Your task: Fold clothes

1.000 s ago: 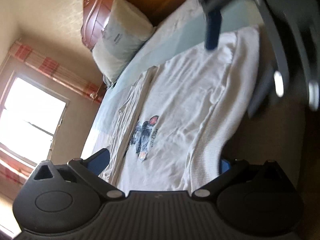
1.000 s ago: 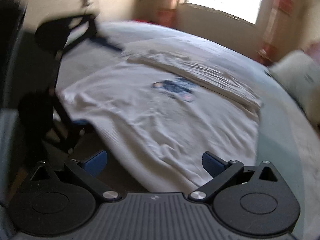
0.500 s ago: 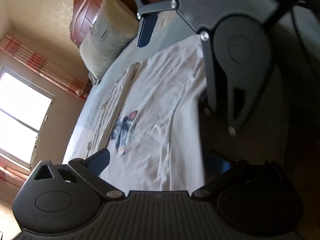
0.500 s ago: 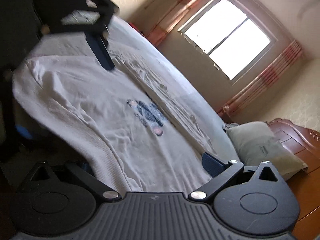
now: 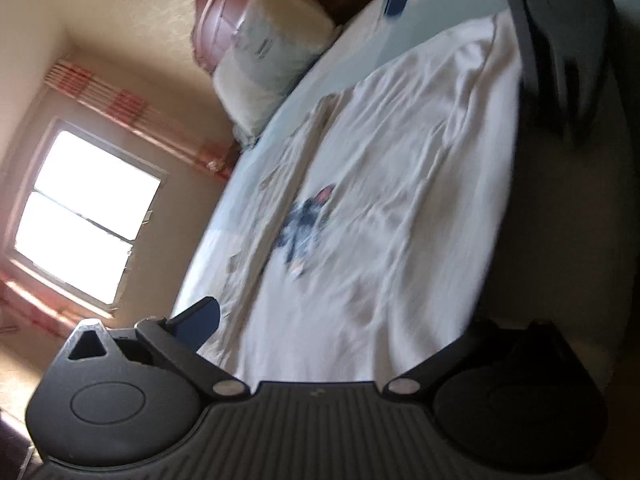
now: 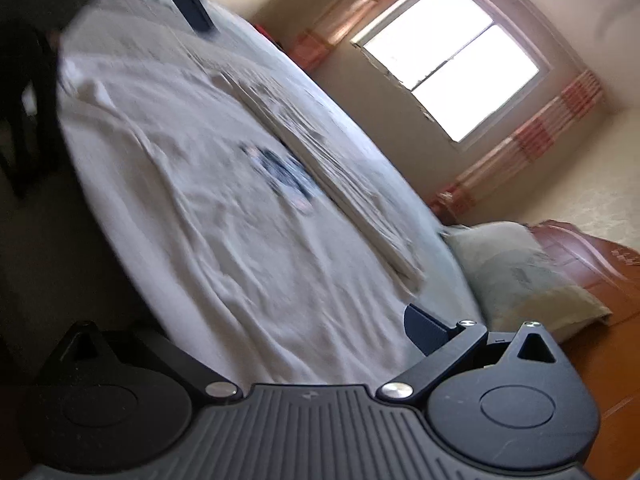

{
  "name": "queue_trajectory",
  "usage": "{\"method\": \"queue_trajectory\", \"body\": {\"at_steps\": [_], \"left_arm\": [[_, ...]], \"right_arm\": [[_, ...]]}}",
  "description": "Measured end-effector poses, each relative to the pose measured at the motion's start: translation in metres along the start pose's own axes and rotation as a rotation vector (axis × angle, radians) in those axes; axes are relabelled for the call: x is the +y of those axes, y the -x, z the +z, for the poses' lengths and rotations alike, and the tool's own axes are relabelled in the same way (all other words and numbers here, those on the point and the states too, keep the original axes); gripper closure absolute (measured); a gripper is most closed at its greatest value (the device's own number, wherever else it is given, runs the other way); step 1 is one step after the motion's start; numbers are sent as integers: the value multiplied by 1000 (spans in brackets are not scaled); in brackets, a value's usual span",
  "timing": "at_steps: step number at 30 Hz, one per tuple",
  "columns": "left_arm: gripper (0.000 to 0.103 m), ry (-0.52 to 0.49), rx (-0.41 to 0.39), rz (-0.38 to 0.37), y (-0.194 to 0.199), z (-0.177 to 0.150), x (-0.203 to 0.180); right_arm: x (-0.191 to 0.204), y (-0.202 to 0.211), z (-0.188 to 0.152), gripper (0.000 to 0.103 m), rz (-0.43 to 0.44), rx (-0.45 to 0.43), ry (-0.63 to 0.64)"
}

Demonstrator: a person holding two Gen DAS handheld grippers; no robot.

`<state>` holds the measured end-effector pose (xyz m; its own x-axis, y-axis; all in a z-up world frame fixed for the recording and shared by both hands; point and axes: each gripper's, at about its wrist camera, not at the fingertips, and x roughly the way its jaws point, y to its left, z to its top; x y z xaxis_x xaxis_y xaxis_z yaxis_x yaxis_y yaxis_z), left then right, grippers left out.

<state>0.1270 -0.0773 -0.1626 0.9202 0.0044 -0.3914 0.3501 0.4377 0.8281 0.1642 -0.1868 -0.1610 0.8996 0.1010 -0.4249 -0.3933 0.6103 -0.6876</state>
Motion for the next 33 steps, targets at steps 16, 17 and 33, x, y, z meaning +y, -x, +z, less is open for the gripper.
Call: {"method": "queue_trajectory", "body": {"at_steps": [16, 17, 33], "left_arm": [[0, -41, 44, 96, -8, 12, 0], [0, -42, 50, 105, -9, 11, 1], [0, -28, 96, 201, -24, 11, 38]], "right_arm": [[-15, -23, -10, 0, -106, 48, -21], [-16, -24, -13, 0, -113, 47, -22], [-22, -29, 7, 0, -302, -46, 82]]}}
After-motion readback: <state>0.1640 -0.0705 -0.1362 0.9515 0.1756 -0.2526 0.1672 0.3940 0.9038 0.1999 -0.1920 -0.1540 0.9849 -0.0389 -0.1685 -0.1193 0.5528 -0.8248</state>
